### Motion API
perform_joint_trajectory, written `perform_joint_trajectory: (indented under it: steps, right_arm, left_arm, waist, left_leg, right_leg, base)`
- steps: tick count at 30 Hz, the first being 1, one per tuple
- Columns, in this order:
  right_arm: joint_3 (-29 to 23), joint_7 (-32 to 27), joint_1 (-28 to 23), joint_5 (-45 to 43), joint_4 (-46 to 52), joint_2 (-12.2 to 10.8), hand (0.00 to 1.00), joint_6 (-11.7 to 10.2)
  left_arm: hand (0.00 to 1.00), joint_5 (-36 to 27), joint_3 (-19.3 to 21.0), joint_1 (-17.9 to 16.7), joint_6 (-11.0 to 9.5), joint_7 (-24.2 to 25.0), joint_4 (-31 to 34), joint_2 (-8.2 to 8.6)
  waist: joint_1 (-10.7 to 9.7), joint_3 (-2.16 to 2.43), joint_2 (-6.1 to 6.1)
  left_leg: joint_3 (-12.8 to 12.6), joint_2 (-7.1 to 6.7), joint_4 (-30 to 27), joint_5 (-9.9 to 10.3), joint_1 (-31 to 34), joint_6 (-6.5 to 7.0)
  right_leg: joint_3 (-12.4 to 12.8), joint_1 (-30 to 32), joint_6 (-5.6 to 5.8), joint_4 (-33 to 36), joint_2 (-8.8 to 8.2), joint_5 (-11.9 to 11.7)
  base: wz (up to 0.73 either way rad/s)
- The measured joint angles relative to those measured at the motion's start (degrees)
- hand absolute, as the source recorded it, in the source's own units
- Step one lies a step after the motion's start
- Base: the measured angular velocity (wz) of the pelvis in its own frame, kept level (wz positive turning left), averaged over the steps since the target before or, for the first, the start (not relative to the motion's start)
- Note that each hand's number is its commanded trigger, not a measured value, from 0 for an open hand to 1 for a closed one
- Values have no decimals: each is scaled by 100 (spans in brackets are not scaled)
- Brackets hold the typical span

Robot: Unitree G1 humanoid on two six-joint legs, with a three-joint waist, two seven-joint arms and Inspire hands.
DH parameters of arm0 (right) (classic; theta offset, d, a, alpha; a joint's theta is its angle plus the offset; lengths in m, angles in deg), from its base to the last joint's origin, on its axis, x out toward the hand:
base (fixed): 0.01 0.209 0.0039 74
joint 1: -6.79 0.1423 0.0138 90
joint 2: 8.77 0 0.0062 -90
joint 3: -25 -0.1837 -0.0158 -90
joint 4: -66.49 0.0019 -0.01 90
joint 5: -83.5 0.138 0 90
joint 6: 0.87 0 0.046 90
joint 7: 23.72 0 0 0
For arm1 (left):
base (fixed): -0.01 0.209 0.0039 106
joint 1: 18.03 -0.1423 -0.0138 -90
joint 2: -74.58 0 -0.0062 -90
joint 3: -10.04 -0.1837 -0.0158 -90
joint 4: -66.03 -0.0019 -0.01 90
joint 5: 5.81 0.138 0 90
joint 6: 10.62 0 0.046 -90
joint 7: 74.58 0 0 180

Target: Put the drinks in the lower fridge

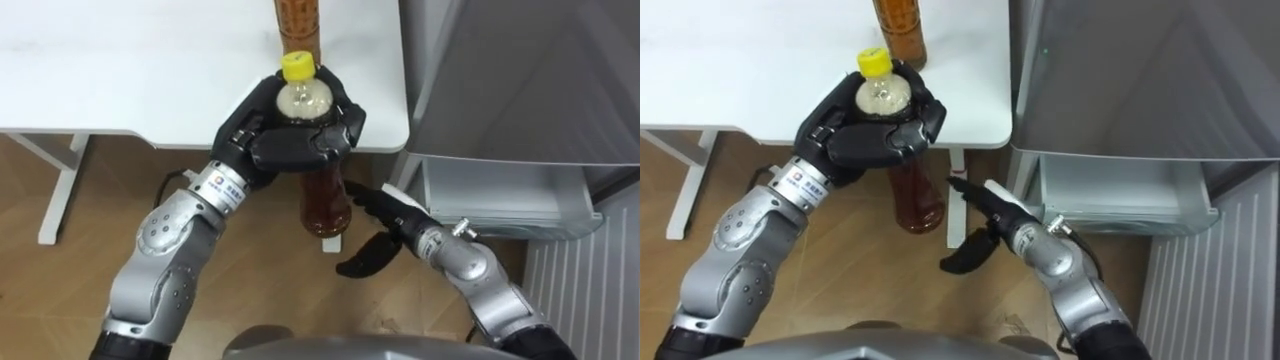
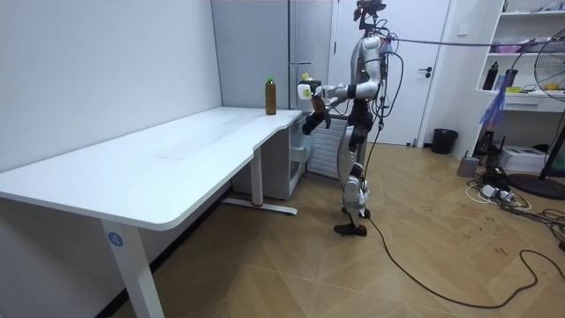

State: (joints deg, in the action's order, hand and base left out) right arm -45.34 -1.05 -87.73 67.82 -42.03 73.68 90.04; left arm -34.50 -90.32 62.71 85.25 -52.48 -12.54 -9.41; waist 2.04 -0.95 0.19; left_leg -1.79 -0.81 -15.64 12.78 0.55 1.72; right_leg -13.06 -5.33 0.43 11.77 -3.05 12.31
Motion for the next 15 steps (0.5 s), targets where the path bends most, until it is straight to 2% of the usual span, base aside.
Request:
perform_joint_trajectory:
  steps: [6,8,15]
  right_arm:
    - [41,491,11,770,228,44,0,1]
    - [54,738,4,1030,344,71,0,3]
    - [117,1344,14,1715,547,328,0,238]
  left_arm:
    - [100,-55,-173,0,-13,3,-101,-45]
    - [100,-56,-306,1,-111,22,-223,-61]
    - [100,-275,-402,14,-248,124,-243,-139]
  waist:
    - [-4,-3,13]
    - [-5,-3,15]
    - [14,-9,24]
  left_leg:
    - [4,9,-14,0,-6,0]
    - [4,-1,-13,-4,-19,7]
    - [9,-5,-1,-6,31,13]
  right_leg:
    - [-15,16,8,80,-14,5]
    - [12,3,8,86,11,5]
    - [-7,43,9,91,9,6]
  base:
    - [0]
    - [0]
    - [0]
